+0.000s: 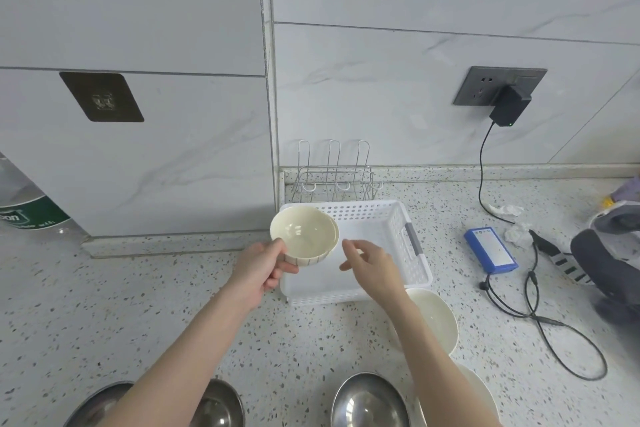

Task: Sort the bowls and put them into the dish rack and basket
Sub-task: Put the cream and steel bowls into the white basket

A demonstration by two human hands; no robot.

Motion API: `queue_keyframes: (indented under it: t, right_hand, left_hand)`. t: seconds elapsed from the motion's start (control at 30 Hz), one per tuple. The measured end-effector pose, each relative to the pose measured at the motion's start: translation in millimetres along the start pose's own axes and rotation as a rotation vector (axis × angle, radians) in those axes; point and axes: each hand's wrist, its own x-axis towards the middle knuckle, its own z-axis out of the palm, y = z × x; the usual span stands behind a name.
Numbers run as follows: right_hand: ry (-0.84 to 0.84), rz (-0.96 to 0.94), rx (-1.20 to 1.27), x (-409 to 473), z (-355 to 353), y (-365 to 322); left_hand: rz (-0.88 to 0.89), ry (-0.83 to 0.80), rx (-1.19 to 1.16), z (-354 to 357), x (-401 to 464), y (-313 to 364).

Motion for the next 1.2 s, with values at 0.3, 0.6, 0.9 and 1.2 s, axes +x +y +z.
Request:
queue_keyframes:
  t: [0.3, 0.6, 0.9, 1.2]
  right_hand:
    - [-0.027, 0.076, 0.16, 34, 16, -22]
    - [0.076, 0.115, 0.151, 55, 28, -20]
    - [0.027, 0.15, -0.001, 65, 35, -18]
    - [-0.002, 0.191, 0.022, 63, 39, -11]
  left_hand:
    - [-0.011, -0.017, 0.118, 20, 25, 10]
    - [0.132, 0.024, 0.3, 21, 45, 7]
    - [0.245, 0.062, 0.5, 19, 53, 3]
    - [0.223, 0.081, 0.596, 19, 53, 3]
